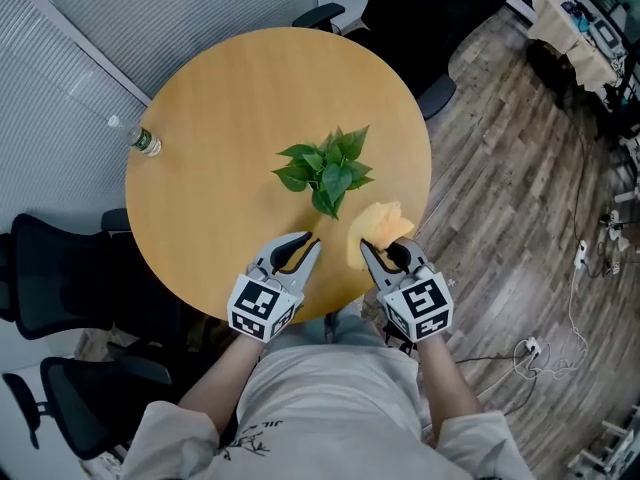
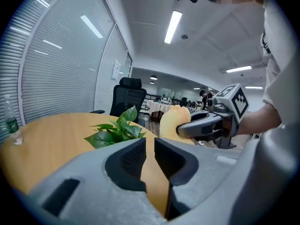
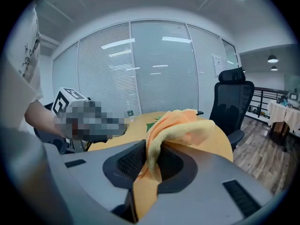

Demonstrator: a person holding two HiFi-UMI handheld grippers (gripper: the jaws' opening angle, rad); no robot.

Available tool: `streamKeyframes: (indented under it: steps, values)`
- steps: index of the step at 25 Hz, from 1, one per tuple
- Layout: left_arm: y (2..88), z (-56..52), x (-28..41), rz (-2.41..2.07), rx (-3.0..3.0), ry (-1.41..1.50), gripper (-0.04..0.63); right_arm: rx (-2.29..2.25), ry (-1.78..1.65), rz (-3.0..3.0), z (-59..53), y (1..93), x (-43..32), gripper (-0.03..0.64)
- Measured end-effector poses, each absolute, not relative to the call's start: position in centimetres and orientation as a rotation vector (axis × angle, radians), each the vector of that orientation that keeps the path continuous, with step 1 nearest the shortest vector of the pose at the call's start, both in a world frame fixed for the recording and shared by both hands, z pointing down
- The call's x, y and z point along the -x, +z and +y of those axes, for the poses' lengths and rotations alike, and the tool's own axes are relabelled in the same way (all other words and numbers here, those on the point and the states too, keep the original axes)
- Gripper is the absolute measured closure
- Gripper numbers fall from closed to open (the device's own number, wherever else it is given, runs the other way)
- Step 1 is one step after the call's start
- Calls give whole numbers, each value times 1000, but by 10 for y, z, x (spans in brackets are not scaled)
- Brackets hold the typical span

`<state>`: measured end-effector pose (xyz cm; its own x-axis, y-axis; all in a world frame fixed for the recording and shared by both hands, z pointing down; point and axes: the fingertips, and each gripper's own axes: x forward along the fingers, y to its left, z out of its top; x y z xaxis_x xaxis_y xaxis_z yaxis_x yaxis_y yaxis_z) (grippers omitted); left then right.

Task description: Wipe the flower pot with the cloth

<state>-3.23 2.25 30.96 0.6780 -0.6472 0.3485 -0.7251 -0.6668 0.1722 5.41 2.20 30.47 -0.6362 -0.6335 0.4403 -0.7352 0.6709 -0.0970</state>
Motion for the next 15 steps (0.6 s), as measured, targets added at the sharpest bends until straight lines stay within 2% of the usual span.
streamKeyframes:
  steps: [6, 15]
  values:
    - [278, 27, 31, -1099, -2619, 323, 584, -1085, 425, -2574, 34, 275, -43, 554]
    - [267, 26, 28, -1128, -2615, 338, 584, -1097, 546, -2633, 37, 254, -34, 554]
